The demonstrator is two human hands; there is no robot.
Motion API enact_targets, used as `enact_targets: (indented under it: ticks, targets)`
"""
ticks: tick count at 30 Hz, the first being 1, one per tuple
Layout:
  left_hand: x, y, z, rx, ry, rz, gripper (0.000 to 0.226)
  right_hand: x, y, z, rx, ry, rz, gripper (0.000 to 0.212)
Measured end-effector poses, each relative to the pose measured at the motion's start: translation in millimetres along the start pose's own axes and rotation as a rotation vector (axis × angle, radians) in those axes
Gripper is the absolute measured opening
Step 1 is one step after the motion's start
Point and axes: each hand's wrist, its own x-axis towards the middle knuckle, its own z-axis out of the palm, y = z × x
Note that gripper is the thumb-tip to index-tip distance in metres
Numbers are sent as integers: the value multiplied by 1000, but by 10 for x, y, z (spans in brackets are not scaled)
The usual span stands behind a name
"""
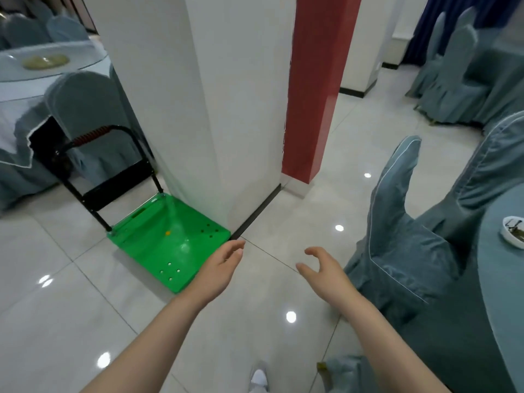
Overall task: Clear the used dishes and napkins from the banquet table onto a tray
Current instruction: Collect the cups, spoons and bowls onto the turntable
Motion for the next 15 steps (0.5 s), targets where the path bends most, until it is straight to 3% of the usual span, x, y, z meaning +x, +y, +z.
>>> enact_targets:
  ticks: [11, 15]
  targets:
    - [1926, 213, -155, -146, 49, 25, 23, 1702, -622, -324, 225, 0, 40, 34]
    - [2787, 298, -145, -169, -1, 33, 26, 2351, -744, -444, 298, 42, 50, 23]
